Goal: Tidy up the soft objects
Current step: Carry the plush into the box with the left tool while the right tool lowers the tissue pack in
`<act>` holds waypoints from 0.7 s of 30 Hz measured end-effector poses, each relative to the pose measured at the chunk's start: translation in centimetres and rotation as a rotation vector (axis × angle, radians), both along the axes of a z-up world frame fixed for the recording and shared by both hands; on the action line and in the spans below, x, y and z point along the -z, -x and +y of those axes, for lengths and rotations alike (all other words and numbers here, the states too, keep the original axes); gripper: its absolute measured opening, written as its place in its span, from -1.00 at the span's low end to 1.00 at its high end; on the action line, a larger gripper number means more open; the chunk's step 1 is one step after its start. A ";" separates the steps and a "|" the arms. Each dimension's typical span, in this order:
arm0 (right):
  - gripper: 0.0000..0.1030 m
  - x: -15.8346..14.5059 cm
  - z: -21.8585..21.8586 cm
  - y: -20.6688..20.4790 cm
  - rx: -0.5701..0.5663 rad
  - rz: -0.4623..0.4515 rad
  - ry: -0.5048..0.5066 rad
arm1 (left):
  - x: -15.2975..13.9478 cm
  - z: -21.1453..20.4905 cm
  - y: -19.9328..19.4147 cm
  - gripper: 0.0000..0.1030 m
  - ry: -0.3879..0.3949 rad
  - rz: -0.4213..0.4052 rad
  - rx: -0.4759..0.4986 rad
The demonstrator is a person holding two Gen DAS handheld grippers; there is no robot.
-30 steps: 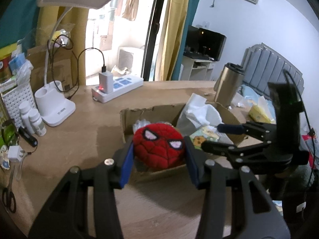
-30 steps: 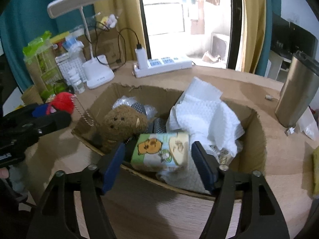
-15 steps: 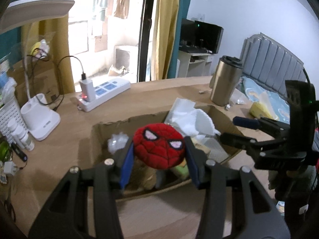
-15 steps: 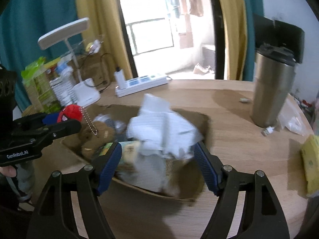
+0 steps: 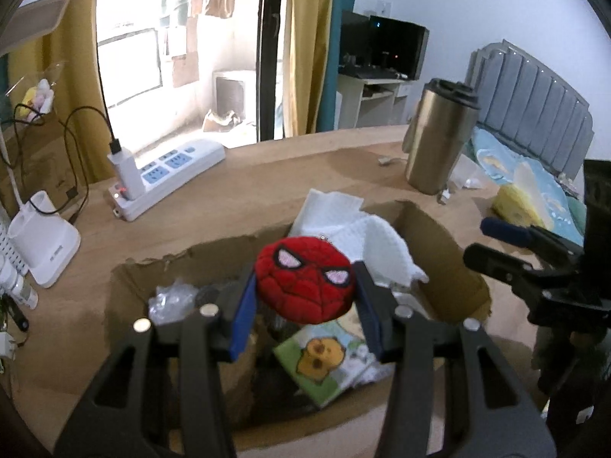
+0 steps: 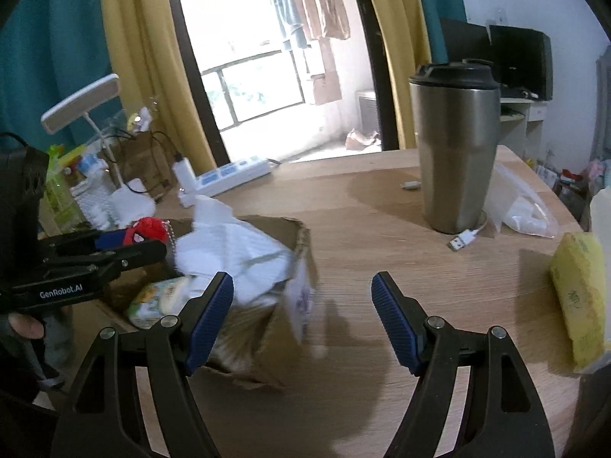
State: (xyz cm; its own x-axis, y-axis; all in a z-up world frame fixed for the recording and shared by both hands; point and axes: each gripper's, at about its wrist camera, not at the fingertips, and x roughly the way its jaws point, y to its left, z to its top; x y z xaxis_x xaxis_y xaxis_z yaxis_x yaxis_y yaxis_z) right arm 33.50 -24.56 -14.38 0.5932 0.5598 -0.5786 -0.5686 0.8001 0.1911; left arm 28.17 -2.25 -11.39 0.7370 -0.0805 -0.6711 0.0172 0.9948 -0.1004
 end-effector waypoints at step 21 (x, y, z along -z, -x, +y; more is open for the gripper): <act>0.51 1.4 0.0 -1.4 0.012 0.018 0.012 | 3.1 -1.0 -3.4 0.03 -0.028 0.101 -0.022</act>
